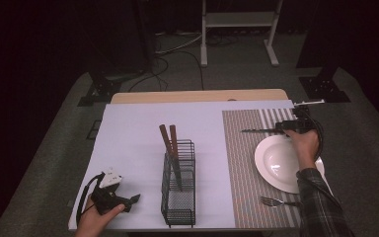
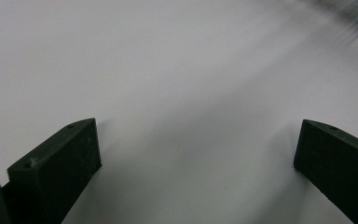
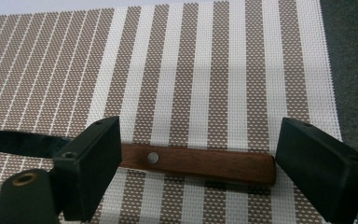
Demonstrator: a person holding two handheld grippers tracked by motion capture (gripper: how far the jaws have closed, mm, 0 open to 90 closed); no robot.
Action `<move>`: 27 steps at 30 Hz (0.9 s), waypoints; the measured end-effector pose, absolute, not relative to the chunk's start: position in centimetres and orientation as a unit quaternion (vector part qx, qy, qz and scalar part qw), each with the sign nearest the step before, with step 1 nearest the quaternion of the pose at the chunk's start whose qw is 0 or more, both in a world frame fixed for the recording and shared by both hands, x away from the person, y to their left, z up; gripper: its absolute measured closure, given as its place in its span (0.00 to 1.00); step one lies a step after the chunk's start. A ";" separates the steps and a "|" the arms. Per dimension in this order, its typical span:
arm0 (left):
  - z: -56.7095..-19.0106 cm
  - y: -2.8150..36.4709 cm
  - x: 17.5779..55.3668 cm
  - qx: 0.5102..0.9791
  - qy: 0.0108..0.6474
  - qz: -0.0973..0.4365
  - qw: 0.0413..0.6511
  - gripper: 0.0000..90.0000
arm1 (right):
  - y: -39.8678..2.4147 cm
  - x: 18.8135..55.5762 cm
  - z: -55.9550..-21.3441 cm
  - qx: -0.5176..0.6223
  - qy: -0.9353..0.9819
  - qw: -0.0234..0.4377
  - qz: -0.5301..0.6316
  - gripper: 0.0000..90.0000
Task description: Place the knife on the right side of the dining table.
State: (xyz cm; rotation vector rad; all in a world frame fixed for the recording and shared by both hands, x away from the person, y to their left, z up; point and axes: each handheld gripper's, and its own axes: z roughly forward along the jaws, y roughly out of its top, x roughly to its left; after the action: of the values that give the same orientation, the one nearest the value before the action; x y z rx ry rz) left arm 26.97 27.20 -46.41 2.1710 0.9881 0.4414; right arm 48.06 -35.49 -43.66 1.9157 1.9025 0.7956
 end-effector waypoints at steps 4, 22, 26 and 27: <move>-46.4 27.2 27.0 0.838 0.381 0.171 0.350 0.00 | -35.5 48.1 -43.6 0.673 0.667 0.161 0.277 0.15; -46.4 27.2 27.0 0.838 0.381 0.171 0.350 0.00 | -34.7 45.3 -41.1 0.630 0.672 0.195 0.336 0.13; -46.4 27.2 27.0 0.838 0.381 0.171 0.350 0.00 | -33.7 44.4 -40.7 0.614 0.682 0.200 0.343 0.11; -46.4 27.2 27.0 0.838 0.381 0.171 0.350 0.00 | -33.7 44.4 -40.7 0.614 0.682 0.200 0.343 0.11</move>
State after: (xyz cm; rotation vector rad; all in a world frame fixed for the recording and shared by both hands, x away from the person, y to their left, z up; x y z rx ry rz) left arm 26.96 27.20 -46.41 2.1710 0.9875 0.4428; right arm 44.44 -33.68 -40.67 1.7157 1.9058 0.9594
